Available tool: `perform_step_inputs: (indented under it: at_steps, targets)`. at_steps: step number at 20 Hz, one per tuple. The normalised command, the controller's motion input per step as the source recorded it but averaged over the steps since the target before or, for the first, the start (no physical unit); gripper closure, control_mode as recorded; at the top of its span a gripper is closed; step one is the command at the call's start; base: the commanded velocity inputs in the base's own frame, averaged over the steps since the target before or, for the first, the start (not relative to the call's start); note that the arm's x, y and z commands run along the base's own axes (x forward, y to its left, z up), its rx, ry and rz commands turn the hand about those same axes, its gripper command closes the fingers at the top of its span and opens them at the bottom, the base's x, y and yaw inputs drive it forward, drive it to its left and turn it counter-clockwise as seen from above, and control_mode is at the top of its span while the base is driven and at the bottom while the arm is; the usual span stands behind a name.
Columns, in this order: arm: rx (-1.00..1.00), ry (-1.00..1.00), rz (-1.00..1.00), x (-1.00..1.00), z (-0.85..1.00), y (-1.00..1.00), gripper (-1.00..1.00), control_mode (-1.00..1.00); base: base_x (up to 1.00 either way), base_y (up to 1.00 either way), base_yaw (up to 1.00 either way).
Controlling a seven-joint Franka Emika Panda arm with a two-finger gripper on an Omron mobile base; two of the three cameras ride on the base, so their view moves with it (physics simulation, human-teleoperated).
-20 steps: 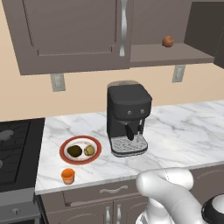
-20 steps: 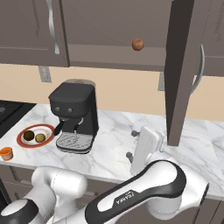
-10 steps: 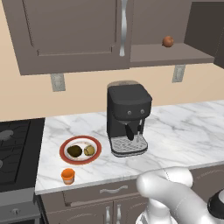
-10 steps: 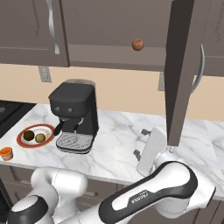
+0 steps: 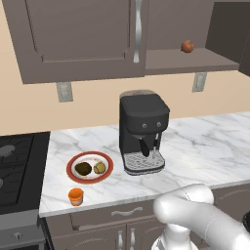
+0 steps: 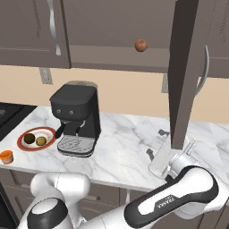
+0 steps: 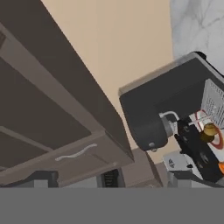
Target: Pick the avocado and bread from the counter and place them on the plate. Then pick the jam from the cabinet and place it next to the plate. Lastly close the cabinet door.
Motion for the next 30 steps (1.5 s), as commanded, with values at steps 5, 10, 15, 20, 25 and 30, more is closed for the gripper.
perform_step_inputs:
  at_steps: [5, 10, 15, 20, 25, 30]
  targets:
    - [0.10, -0.03, 0.01, 0.26, 0.00, -0.27, -1.00, -1.00, 0.00, 0.00, 0.00]
    - [0.10, -0.07, 0.02, 0.19, 0.12, -0.26, -1.00, -1.00, 0.00, 0.00, 0.00]
    - [0.06, -0.06, 0.03, 0.09, 0.21, -0.20, -1.00, -1.00, 0.00, 0.00, 0.00]
    - [0.00, 0.00, 0.00, 0.05, 0.25, -0.11, -1.00, -1.00, 0.00, 0.00, 0.00]
    - [0.00, 0.00, 0.00, 0.08, 0.21, -0.05, -1.00, -1.00, 0.00, 0.00, 0.00]
    - [0.00, 0.00, 0.01, 0.05, 0.24, -0.03, -1.00, -1.00, 0.00, 0.00, 0.00]
